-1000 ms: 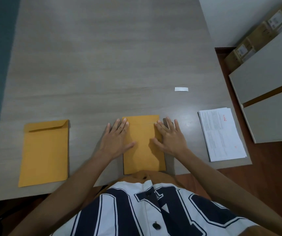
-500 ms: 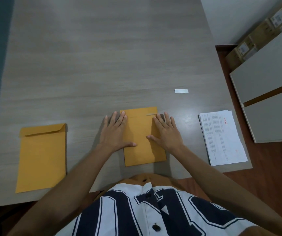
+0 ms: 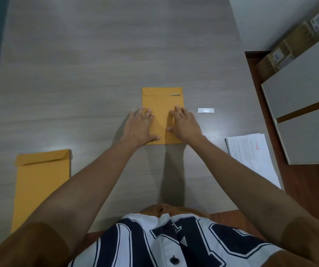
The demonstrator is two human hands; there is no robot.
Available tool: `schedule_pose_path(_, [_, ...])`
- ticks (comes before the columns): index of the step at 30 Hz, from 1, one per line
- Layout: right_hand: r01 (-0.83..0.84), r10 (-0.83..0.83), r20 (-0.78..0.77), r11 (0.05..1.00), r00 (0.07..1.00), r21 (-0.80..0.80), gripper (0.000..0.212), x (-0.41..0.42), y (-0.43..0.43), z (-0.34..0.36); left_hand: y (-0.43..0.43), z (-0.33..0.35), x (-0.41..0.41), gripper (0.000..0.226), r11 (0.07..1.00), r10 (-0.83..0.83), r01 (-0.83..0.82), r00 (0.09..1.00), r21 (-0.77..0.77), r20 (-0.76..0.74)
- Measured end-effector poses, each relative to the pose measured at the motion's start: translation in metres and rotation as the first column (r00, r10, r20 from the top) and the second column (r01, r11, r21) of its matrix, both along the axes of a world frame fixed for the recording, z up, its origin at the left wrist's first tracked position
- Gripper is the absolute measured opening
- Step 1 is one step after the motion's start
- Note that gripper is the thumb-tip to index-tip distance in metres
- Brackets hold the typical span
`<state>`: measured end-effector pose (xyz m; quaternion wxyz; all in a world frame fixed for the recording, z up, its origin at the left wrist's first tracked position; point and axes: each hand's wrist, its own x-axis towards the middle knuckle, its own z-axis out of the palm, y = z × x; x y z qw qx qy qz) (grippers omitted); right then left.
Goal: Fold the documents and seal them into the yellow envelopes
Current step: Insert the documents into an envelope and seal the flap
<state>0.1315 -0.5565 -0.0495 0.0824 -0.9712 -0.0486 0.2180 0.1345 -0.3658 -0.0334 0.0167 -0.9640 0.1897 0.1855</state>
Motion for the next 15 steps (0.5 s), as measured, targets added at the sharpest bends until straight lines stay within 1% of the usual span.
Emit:
schedule_pose_path(2, [-0.001,0.001,0.004,0.999,1.0,-0.035,0.069,0.019,-0.002,0.001,-0.002,-0.001,0.002,0.094,1.0,0.02,-0.02,1.0,-0.007,0.011])
schedule_pose_path(5, [0.011,-0.01,0.019,0.996,1.0,-0.085,0.067,0.04,-0.003,0.003,-0.004,-0.001,0.009,0.084,0.999,0.046,-0.046,0.998,-0.003,0.047])
schedule_pose_path(8, [0.005,-0.005,0.001,0.993,1.0,-0.116,0.066,0.049,-0.001,0.005,-0.006,-0.004,0.011,0.079,0.997,0.074,-0.074,0.996,-0.004,0.055])
schedule_pose_path(11, [0.013,-0.014,-0.005,0.992,1.0,-0.129,0.065,0.049,0.002,0.008,-0.007,-0.005,0.011,0.081,0.996,0.094,-0.093,0.994,-0.015,0.05])
schedule_pose_path(15, [0.014,-0.008,0.065,0.996,0.998,-0.091,0.058,0.038,0.013,0.012,-0.003,-0.004,0.0,0.089,0.987,0.146,-0.142,0.988,-0.073,0.048])
